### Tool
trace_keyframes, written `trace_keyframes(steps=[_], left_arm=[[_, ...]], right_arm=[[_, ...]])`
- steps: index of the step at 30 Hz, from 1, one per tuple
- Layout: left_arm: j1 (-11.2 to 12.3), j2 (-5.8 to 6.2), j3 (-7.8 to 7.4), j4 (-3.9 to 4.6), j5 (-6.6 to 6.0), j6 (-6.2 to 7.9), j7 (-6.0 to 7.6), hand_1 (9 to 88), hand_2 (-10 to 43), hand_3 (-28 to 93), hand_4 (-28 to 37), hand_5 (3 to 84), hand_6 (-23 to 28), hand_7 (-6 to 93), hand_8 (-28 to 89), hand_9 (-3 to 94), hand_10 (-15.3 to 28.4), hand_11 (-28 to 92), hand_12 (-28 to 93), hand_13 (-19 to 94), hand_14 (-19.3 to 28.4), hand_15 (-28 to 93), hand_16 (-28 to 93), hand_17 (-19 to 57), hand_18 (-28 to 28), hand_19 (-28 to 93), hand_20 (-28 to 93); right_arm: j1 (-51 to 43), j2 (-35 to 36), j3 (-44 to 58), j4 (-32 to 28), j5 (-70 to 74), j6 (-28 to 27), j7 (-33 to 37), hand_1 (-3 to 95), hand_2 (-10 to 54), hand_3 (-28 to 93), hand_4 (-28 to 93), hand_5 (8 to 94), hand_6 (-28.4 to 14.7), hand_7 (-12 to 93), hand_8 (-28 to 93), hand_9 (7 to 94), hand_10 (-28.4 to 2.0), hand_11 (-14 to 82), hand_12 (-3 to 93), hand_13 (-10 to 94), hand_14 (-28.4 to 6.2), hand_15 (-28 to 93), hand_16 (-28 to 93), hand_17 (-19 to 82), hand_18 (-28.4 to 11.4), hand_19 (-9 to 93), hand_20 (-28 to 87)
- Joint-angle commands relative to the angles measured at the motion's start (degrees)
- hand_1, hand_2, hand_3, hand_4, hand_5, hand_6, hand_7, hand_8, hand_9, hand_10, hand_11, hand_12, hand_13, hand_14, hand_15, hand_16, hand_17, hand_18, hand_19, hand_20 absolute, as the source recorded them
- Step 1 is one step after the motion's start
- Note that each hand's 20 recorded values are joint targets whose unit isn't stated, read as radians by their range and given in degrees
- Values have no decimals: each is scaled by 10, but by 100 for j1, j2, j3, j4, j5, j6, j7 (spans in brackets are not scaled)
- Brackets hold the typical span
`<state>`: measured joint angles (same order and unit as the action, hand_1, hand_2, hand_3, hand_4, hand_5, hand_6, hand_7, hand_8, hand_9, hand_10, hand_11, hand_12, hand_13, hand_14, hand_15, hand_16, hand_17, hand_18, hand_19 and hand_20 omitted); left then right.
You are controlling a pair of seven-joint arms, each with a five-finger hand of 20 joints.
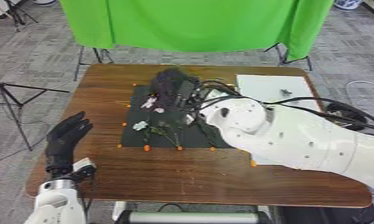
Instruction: Arrange flowers
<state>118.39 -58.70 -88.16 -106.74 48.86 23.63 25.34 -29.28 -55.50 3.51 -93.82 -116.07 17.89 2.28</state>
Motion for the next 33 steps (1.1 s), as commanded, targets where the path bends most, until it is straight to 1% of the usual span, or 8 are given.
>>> trace_keyframes(steps=[1,3,7,9,15,20,23,33], left_arm=[[-31,-7,21,5,8,-110,-77,403,-85,718,-93,504,5,228,-103,476,129,266,119,416,162,293,-29,141,140,232,209],[-2,4,8,-15,-6,-116,-63,394,-80,722,-93,497,-1,230,-106,475,125,258,117,417,160,283,-30,140,139,232,208],[-82,0,38,36,-8,-142,-93,380,-76,731,-98,489,-9,233,-110,473,115,246,118,421,154,266,-23,144,137,221,206],[-91,-14,44,38,28,-179,-130,381,-76,731,-101,488,-9,234,-111,473,115,245,120,421,153,263,-19,144,136,218,208],[-113,-3,68,54,9,-203,-109,385,-78,732,-104,487,-12,240,-113,475,114,247,123,422,151,259,-15,144,137,216,211],[-110,-4,79,52,-12,-176,-80,394,-79,726,-104,493,-3,238,-113,475,119,253,124,420,155,264,-14,143,136,216,212],[-173,1,111,82,-15,-198,-65,394,-80,726,-101,494,-5,236,-112,475,118,254,123,420,154,266,-16,142,137,216,212],[-173,-16,112,78,-15,-170,-78,377,-77,749,-110,473,-31,269,-131,476,84,250,120,432,130,225,-10,150,132,195,214]], right_arm=[[-363,-249,-339,174,-305,-94,-33,573,-95,647,-195,750,29,305,57,726,-93,91,246,887,-15,610,296,612,-120,932,553],[-395,-314,-345,260,-328,-94,-35,568,-95,653,-194,748,31,309,57,717,-92,98,239,888,-15,610,294,612,-120,932,553],[-472,-429,-296,442,-352,-39,64,557,-95,669,-199,749,39,322,55,707,-87,111,226,888,-15,610,292,612,-119,932,550],[-520,-502,-238,558,-338,-22,99,556,-95,671,-202,749,40,323,53,706,-88,113,224,888,-15,610,292,612,-118,932,550],[-570,-675,-140,793,-315,91,278,555,-95,671,-208,745,40,324,51,697,-90,118,213,888,-15,609,290,612,-118,932,549],[-548,-695,-116,920,-236,168,249,563,-95,659,-204,739,39,324,47,696,-92,118,210,889,-15,608,289,611,-119,932,553],[-539,-717,-123,986,-208,170,285,563,-95,657,-201,737,39,327,48,695,-91,118,209,889,-15,608,290,611,-119,932,552],[-586,-855,-94,1296,-193,411,363,550,-95,676,-204,736,44,329,56,704,-89,119,214,891,-15,609,287,612,-119,932,553]])
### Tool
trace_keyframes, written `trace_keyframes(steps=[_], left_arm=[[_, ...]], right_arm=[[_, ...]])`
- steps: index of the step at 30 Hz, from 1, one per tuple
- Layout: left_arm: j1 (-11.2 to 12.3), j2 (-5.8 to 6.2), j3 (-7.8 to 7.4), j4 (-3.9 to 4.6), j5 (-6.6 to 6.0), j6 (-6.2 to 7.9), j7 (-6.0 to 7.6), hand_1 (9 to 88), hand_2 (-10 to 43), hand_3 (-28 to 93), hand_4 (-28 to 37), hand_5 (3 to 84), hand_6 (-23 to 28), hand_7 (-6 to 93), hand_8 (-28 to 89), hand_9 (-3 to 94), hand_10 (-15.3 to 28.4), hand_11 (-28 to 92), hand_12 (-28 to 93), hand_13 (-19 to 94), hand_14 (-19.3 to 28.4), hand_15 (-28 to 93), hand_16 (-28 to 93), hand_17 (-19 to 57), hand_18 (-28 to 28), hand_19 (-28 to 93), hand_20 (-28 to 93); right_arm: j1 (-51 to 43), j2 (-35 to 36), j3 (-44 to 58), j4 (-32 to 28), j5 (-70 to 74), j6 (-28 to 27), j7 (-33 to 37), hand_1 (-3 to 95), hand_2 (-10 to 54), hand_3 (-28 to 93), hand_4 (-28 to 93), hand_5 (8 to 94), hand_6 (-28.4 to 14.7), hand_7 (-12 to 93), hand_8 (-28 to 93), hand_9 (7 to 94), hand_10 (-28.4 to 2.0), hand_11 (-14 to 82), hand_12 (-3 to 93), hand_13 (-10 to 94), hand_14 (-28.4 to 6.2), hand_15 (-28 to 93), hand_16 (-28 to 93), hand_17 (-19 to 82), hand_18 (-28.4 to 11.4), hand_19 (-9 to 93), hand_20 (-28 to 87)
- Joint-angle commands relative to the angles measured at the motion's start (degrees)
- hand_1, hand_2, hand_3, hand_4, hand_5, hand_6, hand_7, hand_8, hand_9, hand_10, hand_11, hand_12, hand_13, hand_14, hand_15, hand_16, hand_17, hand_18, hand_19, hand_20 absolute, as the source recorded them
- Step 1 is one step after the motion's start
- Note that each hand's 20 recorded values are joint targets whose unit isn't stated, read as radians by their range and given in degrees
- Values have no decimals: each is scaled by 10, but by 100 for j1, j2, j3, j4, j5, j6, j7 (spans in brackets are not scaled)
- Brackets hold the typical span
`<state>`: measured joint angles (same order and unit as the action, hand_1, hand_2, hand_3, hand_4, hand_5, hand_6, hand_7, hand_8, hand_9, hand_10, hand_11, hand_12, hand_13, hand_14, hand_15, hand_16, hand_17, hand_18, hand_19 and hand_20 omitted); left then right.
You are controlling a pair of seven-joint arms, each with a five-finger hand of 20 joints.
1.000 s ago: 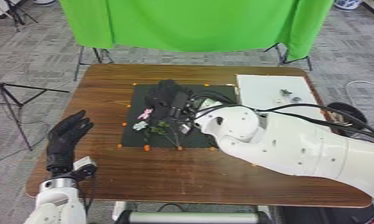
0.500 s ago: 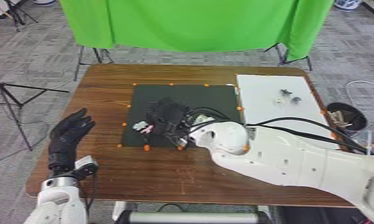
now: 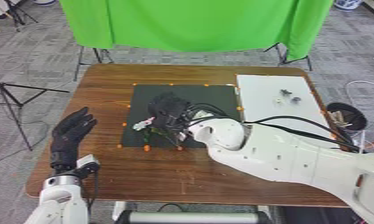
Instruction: Arrange flowers
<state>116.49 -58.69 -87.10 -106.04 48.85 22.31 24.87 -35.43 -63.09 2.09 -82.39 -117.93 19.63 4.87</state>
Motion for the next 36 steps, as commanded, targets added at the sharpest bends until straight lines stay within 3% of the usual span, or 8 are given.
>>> trace_keyframes(steps=[1,22,36], left_arm=[[19,-16,1,8,-13,-46,-32,376,-77,750,-111,472,-32,271,-132,477,82,250,120,433,129,222,-9,151,131,193,214],[36,-15,-33,0,-20,-60,-21,367,-79,769,-127,459,-45,299,-152,478,64,250,118,446,113,197,11,157,128,156,232],[48,-7,-79,-25,77,-63,-96,381,-89,764,-125,462,-41,298,-151,478,71,256,117,443,118,207,10,156,127,151,236]], right_arm=[[40,-102,41,173,-5,250,107,549,-95,677,-205,736,44,328,56,705,-89,117,214,892,-16,609,287,612,-119,932,553],[-21,-2,84,75,135,-148,172,497,-95,713,-200,710,38,285,67,687,-101,126,186,890,-20,604,290,606,-120,932,550],[154,349,223,-300,159,-686,184,408,-95,761,-192,646,35,251,25,650,-106,119,181,877,-24,609,286,598,-122,932,547]])
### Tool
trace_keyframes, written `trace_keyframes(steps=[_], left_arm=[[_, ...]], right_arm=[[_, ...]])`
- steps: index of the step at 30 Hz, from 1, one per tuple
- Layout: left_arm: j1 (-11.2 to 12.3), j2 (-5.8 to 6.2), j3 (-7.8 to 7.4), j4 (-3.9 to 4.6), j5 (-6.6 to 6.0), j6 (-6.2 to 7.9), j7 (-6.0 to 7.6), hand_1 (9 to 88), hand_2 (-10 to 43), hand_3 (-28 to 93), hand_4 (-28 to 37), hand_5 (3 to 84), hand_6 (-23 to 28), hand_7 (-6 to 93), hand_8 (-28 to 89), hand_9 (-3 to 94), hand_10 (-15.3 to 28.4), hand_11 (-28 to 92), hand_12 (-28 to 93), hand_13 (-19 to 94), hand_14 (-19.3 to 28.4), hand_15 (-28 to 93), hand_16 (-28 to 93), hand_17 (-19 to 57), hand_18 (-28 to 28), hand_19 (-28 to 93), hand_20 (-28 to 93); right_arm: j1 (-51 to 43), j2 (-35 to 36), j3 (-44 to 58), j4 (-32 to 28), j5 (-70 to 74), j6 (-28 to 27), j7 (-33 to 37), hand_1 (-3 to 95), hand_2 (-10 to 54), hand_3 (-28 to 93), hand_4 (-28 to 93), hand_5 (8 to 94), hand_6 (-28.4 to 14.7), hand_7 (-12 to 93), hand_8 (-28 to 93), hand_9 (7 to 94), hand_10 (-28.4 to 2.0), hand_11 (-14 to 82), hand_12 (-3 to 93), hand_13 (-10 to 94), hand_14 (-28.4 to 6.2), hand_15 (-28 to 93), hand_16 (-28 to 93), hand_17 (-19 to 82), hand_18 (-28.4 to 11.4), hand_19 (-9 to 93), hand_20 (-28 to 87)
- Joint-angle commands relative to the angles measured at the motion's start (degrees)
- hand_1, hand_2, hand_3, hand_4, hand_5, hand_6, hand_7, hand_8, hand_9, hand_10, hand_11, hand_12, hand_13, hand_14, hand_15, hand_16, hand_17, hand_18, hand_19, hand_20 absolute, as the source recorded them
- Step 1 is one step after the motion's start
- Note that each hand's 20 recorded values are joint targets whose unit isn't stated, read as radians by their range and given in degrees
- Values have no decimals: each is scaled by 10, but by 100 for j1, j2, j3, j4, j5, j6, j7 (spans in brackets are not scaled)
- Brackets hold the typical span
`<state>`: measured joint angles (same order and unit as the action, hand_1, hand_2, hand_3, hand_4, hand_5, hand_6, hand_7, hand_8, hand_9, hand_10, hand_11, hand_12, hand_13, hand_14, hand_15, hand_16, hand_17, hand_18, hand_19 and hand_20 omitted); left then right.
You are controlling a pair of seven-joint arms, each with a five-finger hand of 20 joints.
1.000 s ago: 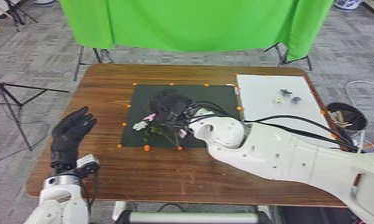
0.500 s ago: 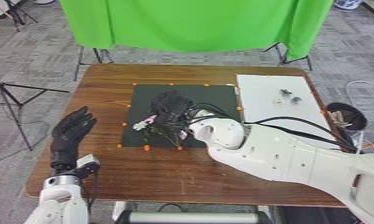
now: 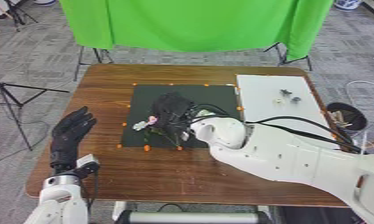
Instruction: Arrange flowers
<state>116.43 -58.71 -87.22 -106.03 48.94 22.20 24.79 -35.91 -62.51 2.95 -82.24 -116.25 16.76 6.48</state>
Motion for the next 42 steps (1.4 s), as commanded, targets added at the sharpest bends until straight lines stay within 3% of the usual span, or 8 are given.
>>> trace_keyframes(steps=[1,6,14,20,25,31,35,42], left_arm=[[77,-3,-77,-39,84,-54,-97,384,-91,763,-125,462,-40,298,-151,478,72,257,117,443,118,208,9,156,127,151,237],[84,3,-80,-44,75,-52,-106,390,-94,757,-121,468,-33,292,-149,477,80,258,117,439,123,215,8,155,127,151,237],[125,4,-107,-72,82,-53,-116,394,-95,751,-115,475,-23,280,-141,476,92,258,117,434,133,227,4,150,129,156,235],[165,22,-131,-97,70,-26,-113,400,-95,743,-109,485,-13,265,-130,476,103,259,119,426,144,241,-2,144,132,168,231],[218,28,-172,-128,74,-14,-120,406,-95,735,-105,491,-6,256,-124,476,111,260,119,423,149,252,-6,140,134,180,229],[311,22,-224,-145,53,4,-89,410,-95,729,-103,497,-1,247,-117,476,116,263,120,421,152,264,-12,137,136,191,224],[322,5,-225,-146,40,30,-63,411,-95,726,-102,498,1,245,-115,476,118,263,119,420,154,269,-15,136,137,195,220],[349,-6,-229,-165,16,47,-25,412,-94,719,-100,500,2,240,-112,476,119,264,119,419,155,274,-18,135,136,198,216]], right_arm=[[219,345,140,-378,-21,-434,28,399,-95,770,-193,642,35,249,17,647,-107,118,181,876,-24,609,286,596,-122,932,546],[276,572,299,-637,76,-657,17,364,-95,787,-184,624,37,248,-109,626,-116,112,182,866,-27,610,282,585,-125,932,536],[223,843,745,-1051,152,-1045,-38,352,-95,776,-179,612,34,243,-111,616,-118,111,181,861,-29,608,278,581,-126,932,529],[247,1218,1254,-1266,264,-783,103,353,-95,758,-182,605,29,234,-111,609,-122,106,179,854,-32,599,275,570,-130,932,515],[65,1656,1809,-1400,203,-1201,832,351,-95,744,-170,602,26,226,-107,608,-125,104,178,847,-38,593,278,560,-134,932,497],[-338,1903,2430,-1137,233,-1712,1574,237,-95,673,-172,557,-4,141,-77,589,-151,83,180,828,-65,582,272,534,-164,932,477],[-486,1981,2557,-875,149,-1879,1917,217,-95,629,-150,623,2,131,-75,739,-150,160,198,854,-77,585,272,554,-179,932,485],[-520,2055,2345,-498,9,-1873,2143,231,-95,637,-145,644,3,133,-76,798,-144,205,212,873,-72,588,277,573,-176,932,503]])
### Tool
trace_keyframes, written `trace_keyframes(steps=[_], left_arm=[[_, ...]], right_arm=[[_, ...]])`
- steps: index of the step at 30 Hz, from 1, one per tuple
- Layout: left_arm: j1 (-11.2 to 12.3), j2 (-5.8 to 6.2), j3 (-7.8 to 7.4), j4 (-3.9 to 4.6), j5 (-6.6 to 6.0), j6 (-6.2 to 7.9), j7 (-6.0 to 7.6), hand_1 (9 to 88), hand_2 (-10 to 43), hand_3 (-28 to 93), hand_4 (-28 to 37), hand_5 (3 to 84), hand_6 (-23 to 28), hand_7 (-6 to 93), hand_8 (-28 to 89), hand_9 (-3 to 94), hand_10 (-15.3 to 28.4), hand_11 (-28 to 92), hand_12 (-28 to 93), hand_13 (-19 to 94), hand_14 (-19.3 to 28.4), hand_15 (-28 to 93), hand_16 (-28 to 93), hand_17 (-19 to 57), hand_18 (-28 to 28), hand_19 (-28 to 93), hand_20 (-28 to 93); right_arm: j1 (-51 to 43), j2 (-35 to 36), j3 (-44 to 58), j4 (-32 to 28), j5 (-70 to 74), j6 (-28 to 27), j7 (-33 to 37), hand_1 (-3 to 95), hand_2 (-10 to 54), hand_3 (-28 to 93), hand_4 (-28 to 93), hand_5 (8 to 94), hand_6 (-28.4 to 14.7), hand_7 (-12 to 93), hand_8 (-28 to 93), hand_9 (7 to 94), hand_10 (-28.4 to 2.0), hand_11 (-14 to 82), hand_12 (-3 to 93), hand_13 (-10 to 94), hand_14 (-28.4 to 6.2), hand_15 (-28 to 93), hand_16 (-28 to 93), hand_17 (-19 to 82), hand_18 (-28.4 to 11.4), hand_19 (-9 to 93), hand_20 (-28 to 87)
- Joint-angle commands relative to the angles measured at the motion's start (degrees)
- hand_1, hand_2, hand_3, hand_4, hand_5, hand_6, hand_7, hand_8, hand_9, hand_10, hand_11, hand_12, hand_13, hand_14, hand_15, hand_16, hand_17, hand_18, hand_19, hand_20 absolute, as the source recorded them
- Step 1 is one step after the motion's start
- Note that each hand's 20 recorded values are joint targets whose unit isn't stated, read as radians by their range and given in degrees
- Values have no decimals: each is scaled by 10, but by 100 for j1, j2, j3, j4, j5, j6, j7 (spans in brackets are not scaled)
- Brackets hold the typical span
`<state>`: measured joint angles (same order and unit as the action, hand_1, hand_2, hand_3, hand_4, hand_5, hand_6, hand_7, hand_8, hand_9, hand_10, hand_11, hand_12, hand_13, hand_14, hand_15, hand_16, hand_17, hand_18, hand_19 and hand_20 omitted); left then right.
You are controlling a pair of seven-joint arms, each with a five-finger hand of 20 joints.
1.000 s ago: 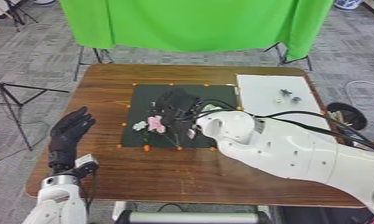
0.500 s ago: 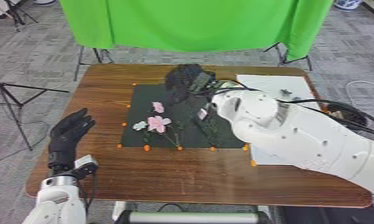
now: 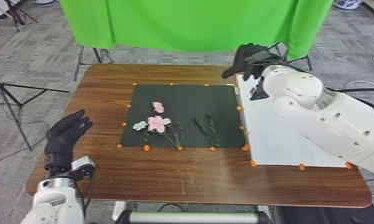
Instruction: Arrange flowers
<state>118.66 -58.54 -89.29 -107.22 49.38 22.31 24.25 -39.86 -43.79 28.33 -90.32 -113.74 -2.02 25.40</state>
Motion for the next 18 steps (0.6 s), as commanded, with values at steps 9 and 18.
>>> trace_keyframes(steps=[9,18], left_arm=[[112,-61,-3,-47,-19,45,-3,412,-94,716,-98,498,3,235,-110,476,121,264,119,417,156,276,-21,133,137,202,214],[142,-75,-1,-70,-30,76,-7,412,-89,713,-99,499,4,233,-109,477,119,265,119,416,157,279,-21,132,137,204,212]], right_arm=[[-303,312,-193,633,-517,28,494,249,-95,655,-145,648,5,139,-78,790,-143,202,213,873,-68,587,282,576,-174,932,506],[-559,424,-40,757,-536,-253,642,255,-95,657,-146,658,9,143,-80,797,-143,203,213,871,-68,586,284,576,-173,932,505]])
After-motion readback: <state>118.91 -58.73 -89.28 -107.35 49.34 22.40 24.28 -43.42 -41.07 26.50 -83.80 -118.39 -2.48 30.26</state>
